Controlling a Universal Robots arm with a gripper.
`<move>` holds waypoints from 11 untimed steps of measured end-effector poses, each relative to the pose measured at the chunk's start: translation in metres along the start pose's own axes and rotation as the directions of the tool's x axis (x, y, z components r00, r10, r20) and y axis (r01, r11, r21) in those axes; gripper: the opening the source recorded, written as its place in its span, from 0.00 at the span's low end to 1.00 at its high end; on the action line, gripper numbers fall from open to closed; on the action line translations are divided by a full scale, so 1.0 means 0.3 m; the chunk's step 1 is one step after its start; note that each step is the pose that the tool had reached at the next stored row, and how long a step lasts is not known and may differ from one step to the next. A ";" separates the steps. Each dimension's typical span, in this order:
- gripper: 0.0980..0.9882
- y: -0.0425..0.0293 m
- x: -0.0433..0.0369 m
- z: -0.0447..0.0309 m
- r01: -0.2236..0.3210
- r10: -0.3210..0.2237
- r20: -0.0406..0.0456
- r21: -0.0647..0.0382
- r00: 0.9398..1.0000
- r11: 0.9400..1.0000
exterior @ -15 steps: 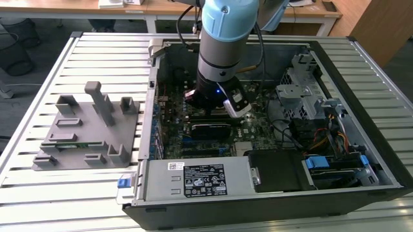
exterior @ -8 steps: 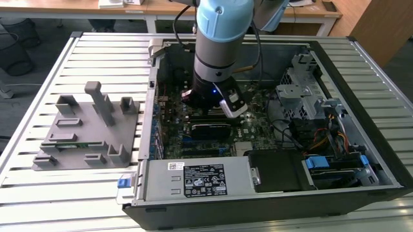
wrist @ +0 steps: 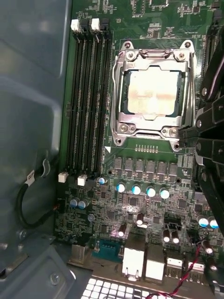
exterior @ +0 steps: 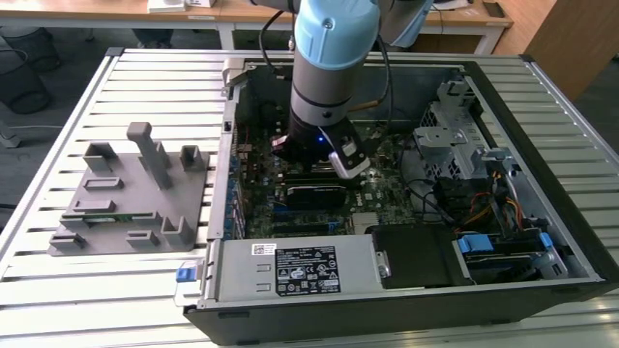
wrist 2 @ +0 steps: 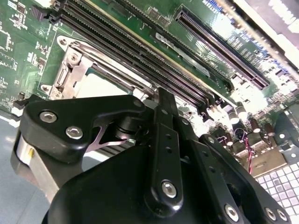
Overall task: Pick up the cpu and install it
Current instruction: 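Install the second cpu locking lever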
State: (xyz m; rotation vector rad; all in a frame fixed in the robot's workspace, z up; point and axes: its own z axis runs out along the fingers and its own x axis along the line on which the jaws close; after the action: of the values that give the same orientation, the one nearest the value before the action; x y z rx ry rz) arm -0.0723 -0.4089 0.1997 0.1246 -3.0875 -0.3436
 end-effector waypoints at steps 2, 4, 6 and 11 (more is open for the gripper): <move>0.01 -0.001 0.000 0.003 0.000 0.000 0.000 -0.006 1.000 1.000; 0.01 -0.003 0.001 0.004 0.001 -0.001 0.001 -0.013 1.000 1.000; 0.01 -0.008 0.002 0.003 0.001 -0.001 0.001 -0.016 1.000 1.000; 0.01 -0.018 0.003 0.001 0.001 -0.001 0.001 -0.016 1.000 1.000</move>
State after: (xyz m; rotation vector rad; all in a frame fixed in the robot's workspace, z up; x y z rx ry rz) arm -0.0728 -0.4142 0.1982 0.1248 -3.0853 -0.3688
